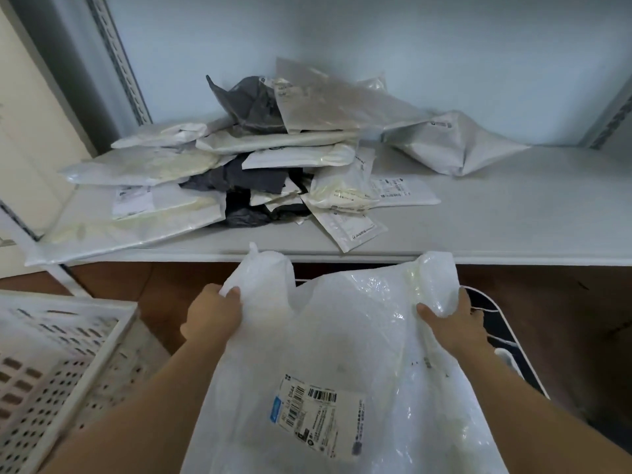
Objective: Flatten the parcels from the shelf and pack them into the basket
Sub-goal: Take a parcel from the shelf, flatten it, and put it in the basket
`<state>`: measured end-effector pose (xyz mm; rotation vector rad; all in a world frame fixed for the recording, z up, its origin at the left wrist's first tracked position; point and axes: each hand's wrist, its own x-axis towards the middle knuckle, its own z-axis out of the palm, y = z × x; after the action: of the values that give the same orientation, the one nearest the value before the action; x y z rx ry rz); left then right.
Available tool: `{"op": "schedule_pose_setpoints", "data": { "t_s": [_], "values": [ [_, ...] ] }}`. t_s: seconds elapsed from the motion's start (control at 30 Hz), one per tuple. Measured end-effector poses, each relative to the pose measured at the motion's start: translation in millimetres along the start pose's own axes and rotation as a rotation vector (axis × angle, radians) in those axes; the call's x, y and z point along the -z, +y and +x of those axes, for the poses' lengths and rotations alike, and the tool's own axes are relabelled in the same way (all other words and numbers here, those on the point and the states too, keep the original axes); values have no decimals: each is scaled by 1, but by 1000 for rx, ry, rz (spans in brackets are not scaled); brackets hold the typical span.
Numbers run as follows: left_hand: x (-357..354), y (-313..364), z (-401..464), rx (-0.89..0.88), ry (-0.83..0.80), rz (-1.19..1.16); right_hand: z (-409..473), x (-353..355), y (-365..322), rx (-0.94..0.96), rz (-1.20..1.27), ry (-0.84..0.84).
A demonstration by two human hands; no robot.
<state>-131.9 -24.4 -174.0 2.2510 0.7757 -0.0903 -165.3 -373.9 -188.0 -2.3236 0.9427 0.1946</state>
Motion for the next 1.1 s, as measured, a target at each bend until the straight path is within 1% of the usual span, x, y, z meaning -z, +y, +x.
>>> {"op": "schedule_pose_setpoints", "data": {
  "t_s": [0.1, 0.17, 0.23, 0.27, 0.3, 0.37, 0.43, 0.5, 0.53, 0.57, 0.6, 0.63, 0.67, 0.73, 0.77, 0.83, 0.9, 0.93, 1.1],
  "values": [
    [-16, -5, 0, 13, 2, -50, 10, -11, -1, -81, -46, 5],
    [-27, -7, -4, 30, 8, -61, 7, -20, -4, -75, -223, 14],
    [-32, -7, -7, 41, 50, -63, 1, -27, -3, 6, -419, 125],
    [-30, -6, -7, 48, 92, -65, 0, -27, -1, 50, -467, 188],
    [-25, -7, -4, 74, 140, -80, 0, -25, 2, 70, -480, 242],
    [-8, -14, 5, 159, 226, -139, 4, -16, 12, 30, -440, 291],
    [3, -21, 9, 214, 253, -153, 5, -8, 19, -27, -375, 323],
    [1, -21, 4, 229, 260, -111, -1, -10, 18, -74, -310, 348],
    [-2, -20, -2, 221, 269, -70, -7, -15, 16, -68, -269, 361],
    [-4, -20, -9, 180, 287, -15, -16, -21, 14, 0, -230, 393],
    [-7, -21, -17, 84, 307, 59, -25, -28, 13, 131, -208, 431],
    [-11, -25, -24, -60, 317, 150, -34, -37, 11, 284, -211, 444],
    [-17, -29, -33, -233, 304, 245, -46, -47, 9, 418, -245, 421],
    [-33, -41, -50, -545, 234, 419, -72, -69, 3, 624, -349, 315],
    [-42, -47, -58, -654, 182, 496, -84, -81, 0, 703, -402, 274],
    [-58, -58, -70, -804, 79, 630, -97, -101, 0, 801, -509, 204],
    [-69, -70, -70, -881, 32, 724, -98, -117, 4, 813, -605, 169],
    [-73, -76, -67, -884, 18, 750, -96, -122, 7, 798, -628, 150],
    [-90, -98, -59, -827, -38, 761, -88, -138, 14, 731, -692, 74]
  ]
}}
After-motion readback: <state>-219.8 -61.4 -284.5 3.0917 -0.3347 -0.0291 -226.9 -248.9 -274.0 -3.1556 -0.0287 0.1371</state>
